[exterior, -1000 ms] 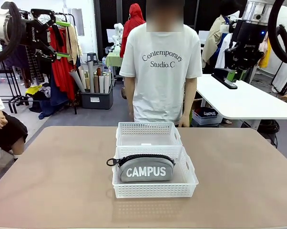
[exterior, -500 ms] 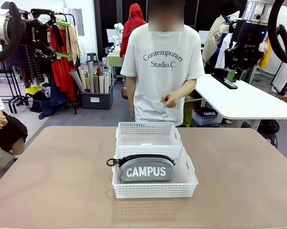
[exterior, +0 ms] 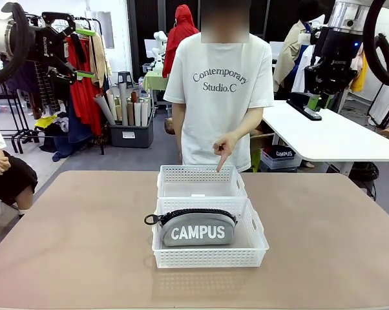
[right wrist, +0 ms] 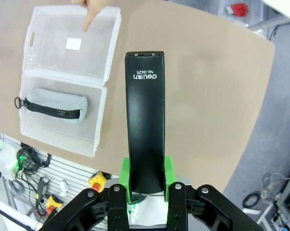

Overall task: Distribute items into two baskets.
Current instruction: Place the picked Stapler into the Organizing basket as instructed by the person.

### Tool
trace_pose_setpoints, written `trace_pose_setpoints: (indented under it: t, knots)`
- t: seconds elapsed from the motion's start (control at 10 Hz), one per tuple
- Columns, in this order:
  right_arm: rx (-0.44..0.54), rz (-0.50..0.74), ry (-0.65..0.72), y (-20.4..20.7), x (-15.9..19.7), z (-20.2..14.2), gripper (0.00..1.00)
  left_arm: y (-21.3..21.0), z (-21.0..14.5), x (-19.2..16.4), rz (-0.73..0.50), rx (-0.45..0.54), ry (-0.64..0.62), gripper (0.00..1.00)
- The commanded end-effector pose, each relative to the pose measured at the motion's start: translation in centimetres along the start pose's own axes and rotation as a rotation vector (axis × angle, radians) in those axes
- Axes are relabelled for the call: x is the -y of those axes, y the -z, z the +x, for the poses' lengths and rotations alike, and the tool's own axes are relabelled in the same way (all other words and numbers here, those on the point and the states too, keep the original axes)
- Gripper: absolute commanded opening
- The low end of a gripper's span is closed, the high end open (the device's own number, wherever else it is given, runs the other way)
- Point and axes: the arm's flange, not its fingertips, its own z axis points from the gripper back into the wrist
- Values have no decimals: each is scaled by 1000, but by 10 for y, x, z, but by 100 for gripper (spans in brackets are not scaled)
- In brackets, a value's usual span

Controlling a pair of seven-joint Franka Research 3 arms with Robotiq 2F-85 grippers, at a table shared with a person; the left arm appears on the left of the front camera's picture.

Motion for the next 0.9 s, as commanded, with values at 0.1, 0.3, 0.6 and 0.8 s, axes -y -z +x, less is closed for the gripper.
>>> trace_pose_setpoints:
  t: [0.1, 0.3, 0.6, 0.8]
  knots:
    - [8, 0, 0, -1, -1, -3, 0, 0, -2, 1, 1, 1, 0, 100]
    - [8, 0, 0, -1, -1, -3, 0, 0, -2, 1, 1, 1, 0, 100]
    - [8, 0, 0, -1, -1, -3, 0, 0, -2, 1, 1, 1, 0, 100]
    - [8, 0, 0, -1, -1, -3, 0, 0, -2, 1, 1, 1, 0, 100]
